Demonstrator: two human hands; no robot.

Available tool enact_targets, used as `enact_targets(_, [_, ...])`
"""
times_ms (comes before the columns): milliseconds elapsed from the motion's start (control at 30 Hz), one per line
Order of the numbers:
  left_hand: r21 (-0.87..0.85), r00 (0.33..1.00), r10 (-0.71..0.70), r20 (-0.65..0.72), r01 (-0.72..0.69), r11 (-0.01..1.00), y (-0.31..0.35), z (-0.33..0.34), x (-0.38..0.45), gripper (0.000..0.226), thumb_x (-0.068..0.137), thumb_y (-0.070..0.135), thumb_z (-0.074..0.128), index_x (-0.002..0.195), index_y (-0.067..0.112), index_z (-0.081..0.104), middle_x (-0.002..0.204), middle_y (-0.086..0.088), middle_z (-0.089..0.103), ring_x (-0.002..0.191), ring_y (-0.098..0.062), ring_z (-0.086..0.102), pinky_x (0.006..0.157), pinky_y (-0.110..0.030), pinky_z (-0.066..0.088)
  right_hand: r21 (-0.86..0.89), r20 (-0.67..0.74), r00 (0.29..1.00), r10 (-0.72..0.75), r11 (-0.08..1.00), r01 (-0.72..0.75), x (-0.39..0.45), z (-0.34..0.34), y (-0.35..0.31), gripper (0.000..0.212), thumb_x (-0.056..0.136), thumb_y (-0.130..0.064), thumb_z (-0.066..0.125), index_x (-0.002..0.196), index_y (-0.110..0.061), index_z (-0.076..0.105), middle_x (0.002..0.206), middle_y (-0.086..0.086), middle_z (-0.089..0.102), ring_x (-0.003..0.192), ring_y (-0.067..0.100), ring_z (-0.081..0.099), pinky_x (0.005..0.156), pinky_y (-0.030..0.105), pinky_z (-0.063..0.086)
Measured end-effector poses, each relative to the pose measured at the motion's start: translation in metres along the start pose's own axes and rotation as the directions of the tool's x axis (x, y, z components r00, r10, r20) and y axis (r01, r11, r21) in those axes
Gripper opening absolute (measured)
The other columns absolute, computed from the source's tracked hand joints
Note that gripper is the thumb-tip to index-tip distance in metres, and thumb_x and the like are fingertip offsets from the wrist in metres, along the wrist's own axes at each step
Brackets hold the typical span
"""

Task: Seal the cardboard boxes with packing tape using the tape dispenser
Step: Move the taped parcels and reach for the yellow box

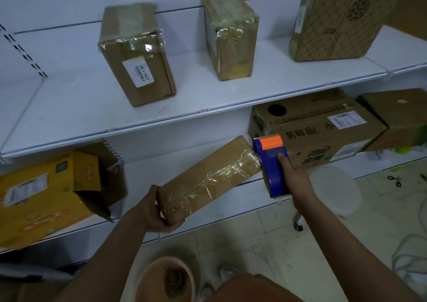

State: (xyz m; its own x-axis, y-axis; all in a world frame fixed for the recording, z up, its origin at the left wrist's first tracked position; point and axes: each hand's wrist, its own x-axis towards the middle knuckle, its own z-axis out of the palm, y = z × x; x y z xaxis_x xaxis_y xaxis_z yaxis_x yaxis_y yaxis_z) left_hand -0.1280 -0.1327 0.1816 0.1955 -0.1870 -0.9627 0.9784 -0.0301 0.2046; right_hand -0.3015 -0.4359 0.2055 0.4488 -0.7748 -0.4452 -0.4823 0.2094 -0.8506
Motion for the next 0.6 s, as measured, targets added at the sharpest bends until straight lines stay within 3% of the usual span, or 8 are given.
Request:
enact_targets(200, [0.119,0.976,0.159,-0.152,-0.141,0.983,0.021,0.021,0.029,0.09,0.085,0.084,0.031,0.124,0.006,0.051,0.125,-0.022,0.058,0.119,-0.043,0.054,0.102,-0.057,0.044,0.01,0.021,0.996,0.083,0.996,-0.084,0.016,0.003,0.0,0.059,0.087,-0.067,0.053,0.095,-0.009,0.065,0.094,0.013,0.07,0.089,0.029,0.067,0.089,0.043,0.052])
enact_targets(233, [0.233,0.921,0.285,-0.267,-0.226,0.946,0.018,0.027,0.036,0.089,0.087,0.082,0.032,0.136,0.009,0.043,0.136,-0.023,0.05,0.126,-0.045,0.048,0.106,-0.06,0.039,0.012,0.029,0.995,0.095,0.995,-0.095,0.019,0.002,0.001,0.06,0.087,-0.067,0.053,0.097,-0.009,0.065,0.094,0.013,0.07,0.09,0.029,0.068,0.089,0.043,0.053])
enact_targets(267, [0.401,0.787,0.481,-0.386,-0.326,0.856,0.014,0.034,0.042,0.086,0.091,0.075,0.036,0.149,0.012,0.03,0.149,-0.024,0.038,0.134,-0.047,0.039,0.11,-0.062,0.032,0.013,0.037,0.994,0.099,0.995,-0.1,0.021,0.0,0.003,0.061,0.087,-0.067,0.052,0.099,-0.009,0.065,0.094,0.012,0.07,0.089,0.029,0.067,0.088,0.042,0.053])
enact_targets(333, [0.745,0.414,0.848,-0.33,-0.437,0.504,-0.002,0.051,0.05,0.076,0.1,0.055,0.042,0.158,0.016,0.012,0.162,-0.024,0.013,0.146,-0.046,0.019,0.114,-0.064,0.023,0.006,0.051,0.994,0.099,0.995,-0.099,0.027,-0.005,0.006,0.059,0.088,-0.066,0.051,0.099,-0.01,0.065,0.093,0.011,0.07,0.087,0.028,0.067,0.082,0.038,0.053])
enact_targets(400, [0.933,0.144,0.989,-0.016,-0.354,0.067,-0.019,0.064,0.053,0.064,0.104,0.045,0.031,0.16,0.017,0.013,0.165,-0.018,0.004,0.152,-0.038,0.005,0.119,-0.062,0.014,-0.012,0.054,0.994,0.093,0.996,-0.093,0.031,-0.012,0.009,0.055,0.09,-0.064,0.05,0.092,-0.01,0.064,0.09,0.011,0.069,0.084,0.027,0.066,0.078,0.036,0.051])
enact_targets(467, [0.931,0.09,0.943,0.32,-0.213,-0.296,-0.028,0.076,0.058,0.066,0.103,0.052,0.015,0.159,0.018,0.015,0.166,-0.011,0.003,0.154,-0.029,0.0,0.121,-0.06,0.006,-0.039,0.042,0.995,0.089,0.995,-0.087,0.039,-0.02,0.011,0.056,0.091,-0.063,0.049,0.086,-0.01,0.062,0.088,0.013,0.069,0.083,0.028,0.066,0.081,0.038,0.051])
enact_targets(533, [0.805,0.139,0.793,0.594,-0.118,-0.582,-0.032,0.098,0.058,0.08,0.097,0.07,0.014,0.16,0.02,0.011,0.166,-0.012,0.002,0.154,-0.031,0.0,0.12,-0.061,0.001,-0.052,0.05,0.994,0.099,0.994,-0.096,0.049,-0.027,0.013,0.055,0.092,-0.062,0.049,0.083,-0.009,0.061,0.083,0.012,0.068,0.078,0.026,0.065,0.077,0.036,0.05])
enact_targets(600, [0.641,0.191,0.619,0.762,-0.088,-0.762,-0.034,0.127,0.06,0.1,0.084,0.083,0.034,0.16,0.022,0.013,0.165,-0.019,0.009,0.151,-0.041,0.008,0.118,-0.065,0.004,-0.05,0.076,0.99,0.122,0.992,-0.118,0.058,-0.034,0.016,0.054,0.093,-0.06,0.049,0.083,-0.009,0.062,0.08,0.011,0.068,0.074,0.024,0.065,0.071,0.032,0.049])
